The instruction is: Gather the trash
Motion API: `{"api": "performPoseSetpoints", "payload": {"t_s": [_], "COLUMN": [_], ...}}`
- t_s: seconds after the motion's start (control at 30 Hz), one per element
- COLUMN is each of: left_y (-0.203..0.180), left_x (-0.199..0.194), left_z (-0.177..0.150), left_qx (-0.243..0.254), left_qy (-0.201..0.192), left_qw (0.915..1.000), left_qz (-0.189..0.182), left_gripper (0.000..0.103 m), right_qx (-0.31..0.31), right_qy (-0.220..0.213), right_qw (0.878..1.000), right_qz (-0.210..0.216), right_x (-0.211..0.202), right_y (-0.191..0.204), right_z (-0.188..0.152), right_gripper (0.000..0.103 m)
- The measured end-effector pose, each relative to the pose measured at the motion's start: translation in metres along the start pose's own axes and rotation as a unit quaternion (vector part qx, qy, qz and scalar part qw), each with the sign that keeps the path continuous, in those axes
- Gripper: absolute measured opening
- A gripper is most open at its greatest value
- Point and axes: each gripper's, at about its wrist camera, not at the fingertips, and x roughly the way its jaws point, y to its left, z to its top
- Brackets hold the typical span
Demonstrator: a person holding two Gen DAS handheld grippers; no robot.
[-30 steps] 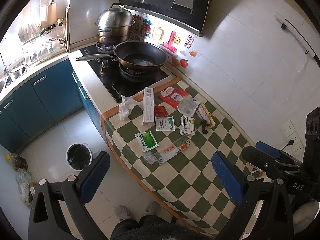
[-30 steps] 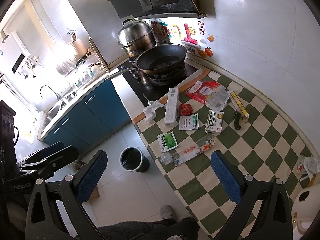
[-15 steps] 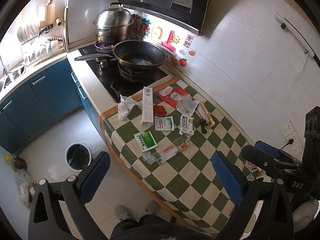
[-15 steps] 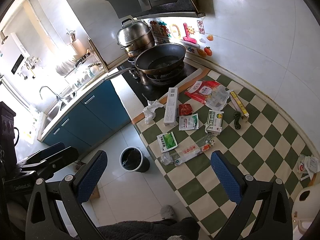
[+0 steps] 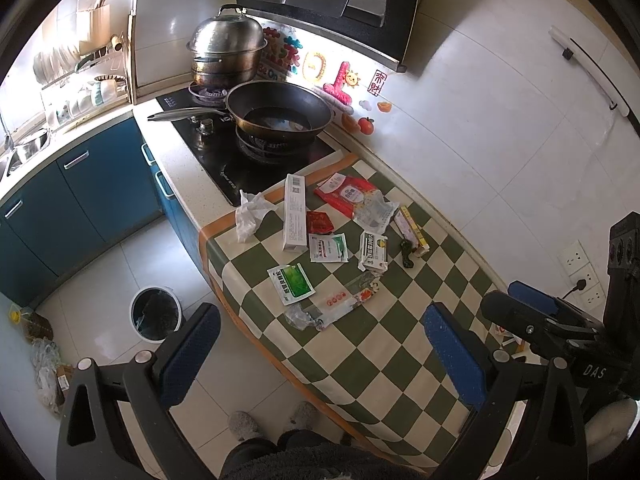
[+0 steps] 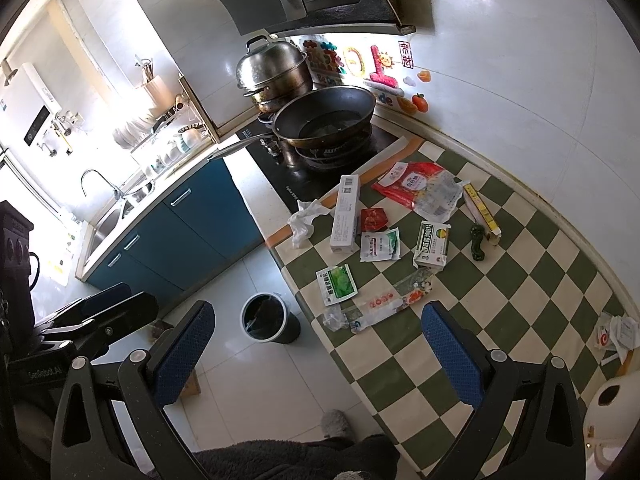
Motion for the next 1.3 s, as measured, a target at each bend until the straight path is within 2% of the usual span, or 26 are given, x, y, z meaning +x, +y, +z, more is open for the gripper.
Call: {"api": "performPoseSetpoints", "payload": {"t_s": [0.5,0.7,0.77,0.83,0.9,1.0,1.07,1.3], "left_y": [-0.004,-0.004,-0.003,0.002,0.006,0.009,0.016,0.03], "left_x": [0.004,0.009,0.011,0.019,0.034,0.067,0.095,0.226], "left_z": [0.003,0.004,0.005,0.008,0.015,0.03,0.045,0.108], "left_qx": [0.001,0.006,0.007,0.021,0.044,0.065,0.062,0.051], "left_qy": [0.002,0.006,0.003,-0.004,-0.012,-0.02,-0.008,0.096], "left_qw": [1.0,0.9999,1.0,0.9985,0.9932,0.9844,0.9821,0.9765], "left_qz": [0.0,-0.006,0.005,0.051,0.107,0.162,0.177,0.186], "left_gripper": [0.103,0.103,0.103,0.103,0.103,0.103,0.103,0.103], "right_qx": [0.004,0.009,0.016,0.028,0.045,0.067,0.086,0.161], "right_qy": [0.003,0.005,0.003,0.0,-0.005,-0.015,-0.018,0.015], "right_qw": [1.0,1.0,1.0,0.999,0.998,0.994,0.989,0.967], "right_qz": [-0.001,-0.004,-0.008,-0.018,-0.038,-0.082,-0.119,-0.196], "right_x": [0.002,0.015,0.018,0.02,0.025,0.04,0.056,0.137], "right_y": [-0.001,0.007,0.009,0.008,0.003,-0.012,-0.031,-0.14], "right_z": [0.002,-0.006,-0.007,-0.008,-0.007,-0.003,0.004,0.045], "right_gripper": [0.103,0.103,0.103,0.103,0.103,0.103,0.103,0.103]}}
